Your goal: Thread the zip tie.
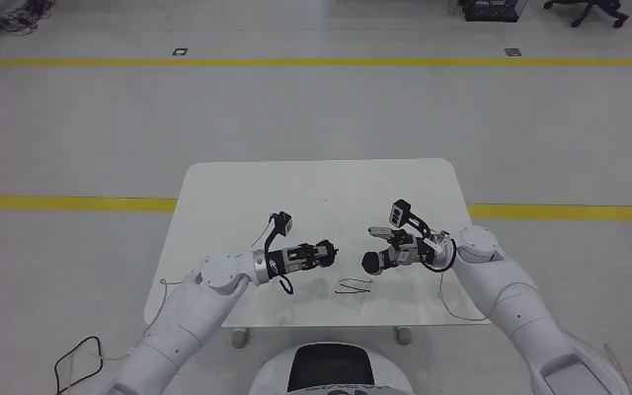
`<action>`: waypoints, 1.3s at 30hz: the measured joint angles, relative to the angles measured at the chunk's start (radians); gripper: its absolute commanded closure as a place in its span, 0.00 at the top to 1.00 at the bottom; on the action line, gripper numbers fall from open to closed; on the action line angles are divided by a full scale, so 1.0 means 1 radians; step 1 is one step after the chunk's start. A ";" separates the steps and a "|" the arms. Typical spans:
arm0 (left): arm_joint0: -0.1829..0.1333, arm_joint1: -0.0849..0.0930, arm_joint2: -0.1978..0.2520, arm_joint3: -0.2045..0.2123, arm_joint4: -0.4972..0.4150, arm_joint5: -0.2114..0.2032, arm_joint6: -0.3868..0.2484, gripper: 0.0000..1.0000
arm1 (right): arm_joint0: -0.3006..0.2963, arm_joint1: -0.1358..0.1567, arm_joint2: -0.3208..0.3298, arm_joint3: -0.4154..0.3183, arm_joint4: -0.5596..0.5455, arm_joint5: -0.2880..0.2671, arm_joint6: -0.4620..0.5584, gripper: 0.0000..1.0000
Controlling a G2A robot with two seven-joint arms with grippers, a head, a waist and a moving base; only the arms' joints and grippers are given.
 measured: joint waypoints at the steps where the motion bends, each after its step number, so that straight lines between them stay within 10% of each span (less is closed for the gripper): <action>1: 0.000 0.000 0.000 0.000 0.000 0.000 0.000 0.00 | 0.000 0.000 0.000 0.000 0.000 0.000 0.000 1.00; 9: 0.005 0.000 0.001 -0.009 0.013 0.000 0.020 0.00 | 0.000 0.000 0.000 0.000 0.000 0.000 0.000 1.00; 15: 0.062 0.013 -0.040 -0.054 0.050 0.000 0.076 0.00 | 0.000 0.000 0.000 0.000 0.000 0.000 0.000 1.00; 28: 0.195 0.039 -0.210 -0.116 0.065 0.000 -0.020 0.00 | 0.000 0.000 0.000 0.000 0.000 0.000 0.000 1.00; 39: 0.200 0.037 -0.231 -0.112 0.023 0.000 -0.065 0.00 | 0.000 0.000 0.000 0.000 0.000 0.000 0.000 1.00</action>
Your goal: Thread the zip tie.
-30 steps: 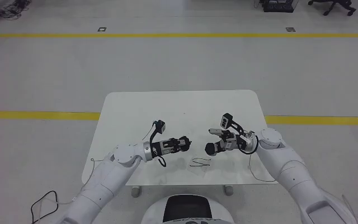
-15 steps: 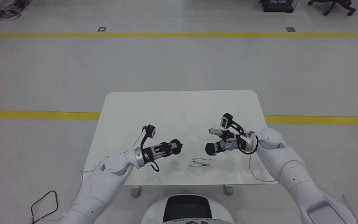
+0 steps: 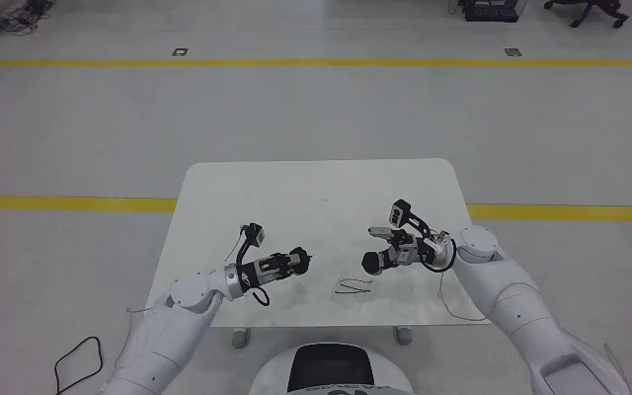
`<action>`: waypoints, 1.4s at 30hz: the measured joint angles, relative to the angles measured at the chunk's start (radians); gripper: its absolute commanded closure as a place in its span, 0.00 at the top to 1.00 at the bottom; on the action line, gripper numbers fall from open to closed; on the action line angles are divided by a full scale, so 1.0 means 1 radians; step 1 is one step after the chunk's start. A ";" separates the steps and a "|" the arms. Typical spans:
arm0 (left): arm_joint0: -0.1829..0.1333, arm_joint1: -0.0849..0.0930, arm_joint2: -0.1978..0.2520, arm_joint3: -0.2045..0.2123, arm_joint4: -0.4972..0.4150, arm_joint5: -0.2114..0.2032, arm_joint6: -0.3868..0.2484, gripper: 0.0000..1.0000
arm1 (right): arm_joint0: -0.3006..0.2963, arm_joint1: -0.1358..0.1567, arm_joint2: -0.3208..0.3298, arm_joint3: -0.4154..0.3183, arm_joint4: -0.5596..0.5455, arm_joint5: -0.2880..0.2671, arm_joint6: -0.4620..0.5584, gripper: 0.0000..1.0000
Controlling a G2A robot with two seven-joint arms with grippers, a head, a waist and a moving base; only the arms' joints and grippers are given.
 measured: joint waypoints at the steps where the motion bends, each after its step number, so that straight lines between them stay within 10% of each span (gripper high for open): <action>1: 0.000 0.000 0.000 0.000 0.000 0.000 0.000 0.00 | 0.001 0.001 -0.002 -0.006 -0.011 0.000 -0.011 1.00; 19: 0.000 0.000 0.000 0.000 0.000 0.000 0.000 0.00 | 0.089 0.029 -0.080 -0.196 -0.740 -0.193 -0.220 1.00; 29: 0.000 0.000 0.000 0.000 0.000 0.000 0.000 0.00 | 0.088 0.029 -0.085 -0.204 -0.736 -0.199 -0.225 1.00; 42: 0.000 0.000 0.000 0.000 0.000 0.000 0.000 0.00 | 0.225 0.007 -0.251 -0.259 -1.109 -0.244 -0.077 1.00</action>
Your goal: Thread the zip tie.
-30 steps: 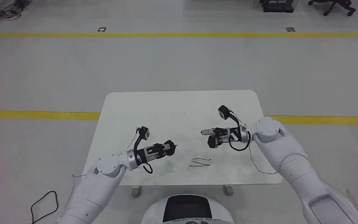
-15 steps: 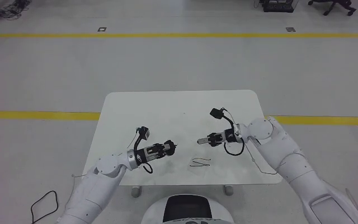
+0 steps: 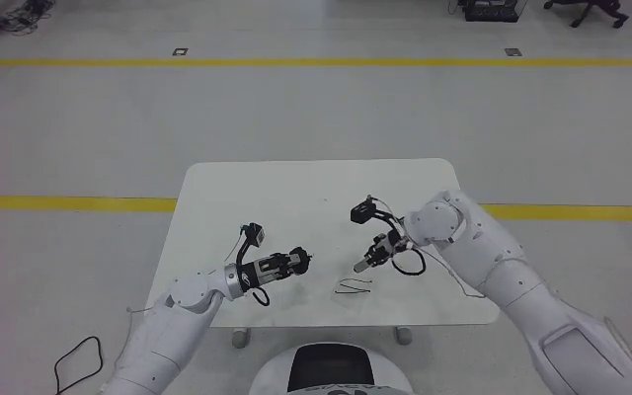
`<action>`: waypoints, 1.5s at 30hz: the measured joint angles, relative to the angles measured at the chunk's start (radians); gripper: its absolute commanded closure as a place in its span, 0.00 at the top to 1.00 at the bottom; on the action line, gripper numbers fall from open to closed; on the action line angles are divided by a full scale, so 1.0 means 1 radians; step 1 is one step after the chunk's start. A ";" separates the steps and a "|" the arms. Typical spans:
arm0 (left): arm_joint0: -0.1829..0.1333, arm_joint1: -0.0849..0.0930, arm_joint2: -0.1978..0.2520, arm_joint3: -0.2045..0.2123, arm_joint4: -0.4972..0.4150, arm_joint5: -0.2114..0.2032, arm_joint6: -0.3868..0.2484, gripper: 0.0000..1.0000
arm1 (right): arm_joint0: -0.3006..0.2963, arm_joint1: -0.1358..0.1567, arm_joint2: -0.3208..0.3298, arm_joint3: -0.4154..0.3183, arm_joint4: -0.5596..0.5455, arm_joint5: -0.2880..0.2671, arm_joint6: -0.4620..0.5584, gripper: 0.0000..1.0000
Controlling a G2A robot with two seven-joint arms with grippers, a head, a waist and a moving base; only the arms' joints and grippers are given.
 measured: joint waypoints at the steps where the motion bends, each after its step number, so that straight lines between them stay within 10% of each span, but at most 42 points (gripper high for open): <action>1: 0.000 0.000 0.000 0.000 0.000 0.000 0.000 0.00 | 0.011 -0.005 -0.020 -0.003 -0.014 -0.001 0.002 1.00; 20: 0.004 0.000 0.001 -0.005 -0.008 0.002 0.016 0.00 | 0.030 -0.012 -0.151 -0.089 -0.172 0.000 -0.016 1.00; 34: 0.073 0.031 -0.122 -0.043 -0.131 0.000 -0.080 0.00 | 0.119 -0.008 -0.384 -0.121 -0.300 0.000 -0.099 1.00; 45: 0.082 0.034 -0.132 -0.061 -0.123 0.000 -0.097 0.00 | 0.116 -0.006 -0.411 -0.143 -0.353 0.000 -0.141 1.00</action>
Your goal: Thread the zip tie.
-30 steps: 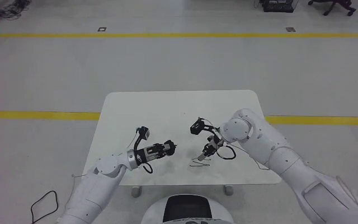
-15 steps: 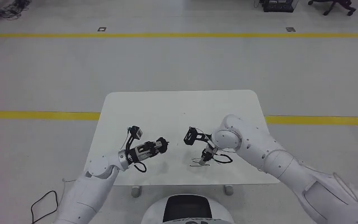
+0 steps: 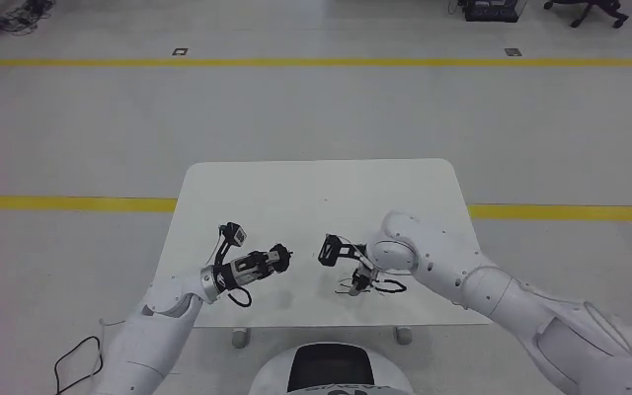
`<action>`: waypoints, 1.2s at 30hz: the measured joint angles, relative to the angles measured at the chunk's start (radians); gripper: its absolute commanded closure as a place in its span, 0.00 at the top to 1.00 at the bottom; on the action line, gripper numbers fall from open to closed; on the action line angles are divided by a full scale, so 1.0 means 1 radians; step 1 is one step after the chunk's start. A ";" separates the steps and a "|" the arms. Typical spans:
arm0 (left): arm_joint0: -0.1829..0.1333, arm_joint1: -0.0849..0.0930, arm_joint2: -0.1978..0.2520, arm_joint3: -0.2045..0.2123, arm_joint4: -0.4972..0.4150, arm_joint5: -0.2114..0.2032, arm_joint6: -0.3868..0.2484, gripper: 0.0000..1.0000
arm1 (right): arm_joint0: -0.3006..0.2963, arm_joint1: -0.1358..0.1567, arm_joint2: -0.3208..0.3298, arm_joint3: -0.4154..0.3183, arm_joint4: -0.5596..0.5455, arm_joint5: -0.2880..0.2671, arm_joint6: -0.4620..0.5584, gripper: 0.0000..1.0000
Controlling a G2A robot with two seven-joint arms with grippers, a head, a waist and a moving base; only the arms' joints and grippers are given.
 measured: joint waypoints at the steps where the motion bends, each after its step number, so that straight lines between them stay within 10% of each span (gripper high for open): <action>1: 0.000 0.000 0.000 0.000 0.000 0.000 0.000 0.00 | 0.003 0.003 -0.018 -0.013 -0.033 0.000 -0.019 1.00; 10: 0.000 0.000 0.000 0.000 0.000 0.000 0.000 0.00 | 0.082 0.049 -0.180 -0.063 -0.094 0.000 -0.144 1.00; 36: 0.000 0.000 0.000 0.000 0.000 0.000 0.000 0.00 | 0.062 0.073 -0.174 -0.114 0.029 0.000 -0.182 1.00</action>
